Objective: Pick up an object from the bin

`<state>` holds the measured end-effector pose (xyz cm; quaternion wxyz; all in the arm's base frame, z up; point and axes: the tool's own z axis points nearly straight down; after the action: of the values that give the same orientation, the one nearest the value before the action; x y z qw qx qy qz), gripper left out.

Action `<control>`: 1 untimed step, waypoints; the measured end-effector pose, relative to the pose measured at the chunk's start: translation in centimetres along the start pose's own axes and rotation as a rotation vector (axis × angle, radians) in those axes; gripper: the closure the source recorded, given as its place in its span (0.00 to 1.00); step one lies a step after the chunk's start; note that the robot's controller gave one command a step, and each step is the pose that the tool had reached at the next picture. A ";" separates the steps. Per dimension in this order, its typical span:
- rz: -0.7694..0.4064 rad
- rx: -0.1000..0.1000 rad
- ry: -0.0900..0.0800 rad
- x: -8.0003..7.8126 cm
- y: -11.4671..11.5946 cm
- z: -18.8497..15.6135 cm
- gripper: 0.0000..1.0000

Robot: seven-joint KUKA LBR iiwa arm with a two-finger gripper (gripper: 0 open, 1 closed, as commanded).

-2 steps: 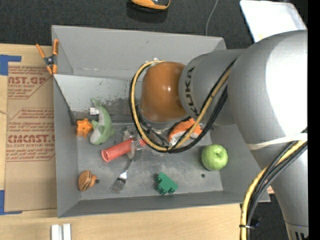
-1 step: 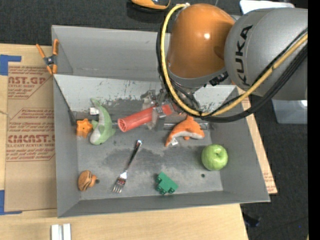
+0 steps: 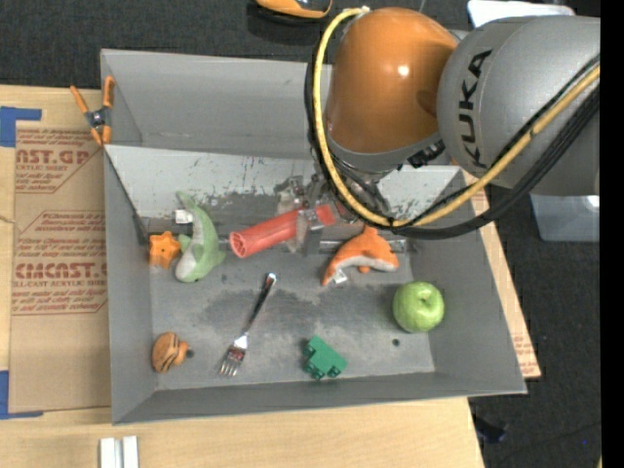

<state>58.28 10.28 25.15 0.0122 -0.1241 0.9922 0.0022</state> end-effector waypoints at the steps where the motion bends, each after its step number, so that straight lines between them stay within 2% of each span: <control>1: -0.132 0.001 -0.004 -0.7 0.6 2.0 1.00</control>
Offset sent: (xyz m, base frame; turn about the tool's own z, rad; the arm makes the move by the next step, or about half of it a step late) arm 0.0088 0.0153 -0.0378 -0.1434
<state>58.89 11.05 23.16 0.0146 -0.1890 0.9819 0.0012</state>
